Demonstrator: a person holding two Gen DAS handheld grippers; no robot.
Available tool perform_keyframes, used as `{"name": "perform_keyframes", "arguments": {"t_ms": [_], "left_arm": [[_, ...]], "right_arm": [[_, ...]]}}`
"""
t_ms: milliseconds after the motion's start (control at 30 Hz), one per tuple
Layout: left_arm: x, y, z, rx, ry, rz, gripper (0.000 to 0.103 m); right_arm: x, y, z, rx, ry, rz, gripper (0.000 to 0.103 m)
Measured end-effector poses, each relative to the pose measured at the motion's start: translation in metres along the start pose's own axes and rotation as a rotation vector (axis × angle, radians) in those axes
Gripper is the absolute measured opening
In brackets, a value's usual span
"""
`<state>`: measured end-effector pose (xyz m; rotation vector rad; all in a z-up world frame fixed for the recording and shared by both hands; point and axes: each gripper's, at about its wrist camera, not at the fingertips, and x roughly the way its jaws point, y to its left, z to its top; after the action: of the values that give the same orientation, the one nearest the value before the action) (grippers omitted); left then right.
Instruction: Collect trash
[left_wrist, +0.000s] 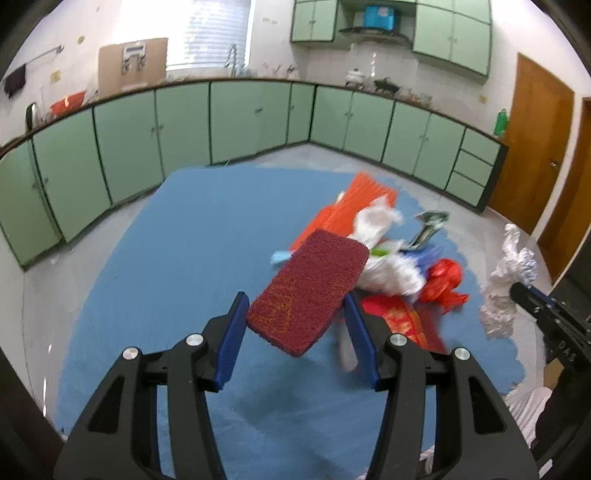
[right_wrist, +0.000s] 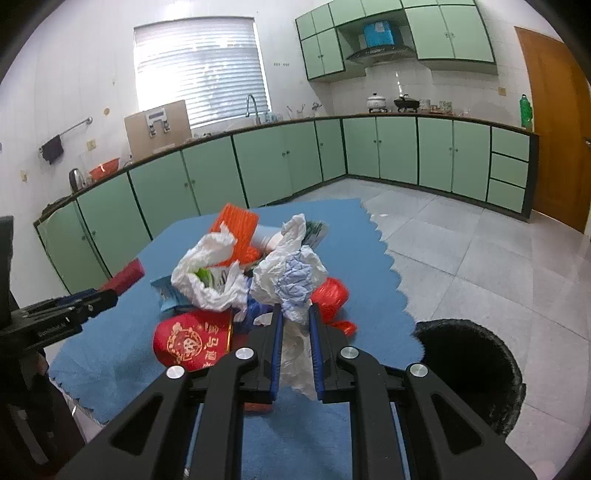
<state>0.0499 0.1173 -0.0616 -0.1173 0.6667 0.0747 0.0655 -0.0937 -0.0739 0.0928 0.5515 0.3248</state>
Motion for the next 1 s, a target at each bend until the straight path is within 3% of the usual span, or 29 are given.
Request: {"name": "perform_keyframes", "arguments": {"t_ms": [233,600,1000], "left_arm": [[0.007,-0.058,0.027,0.093,-0.037,-0.133,0.051],[0.065,-0.189,0.022,0.244,0.004,-0.351,0.051],[0.150,-0.300,0.005,0.320,0.087,-0.437,0.051]], "right_arm": [[-0.022,-0.042,0.010,0.065,-0.045,-0.085,0.014],[-0.039,-0.152,0.000,0.142,-0.044,-0.322,0.014],[-0.008,-0.236,-0.024,0.227,0.017,-0.395,0.014]]}}
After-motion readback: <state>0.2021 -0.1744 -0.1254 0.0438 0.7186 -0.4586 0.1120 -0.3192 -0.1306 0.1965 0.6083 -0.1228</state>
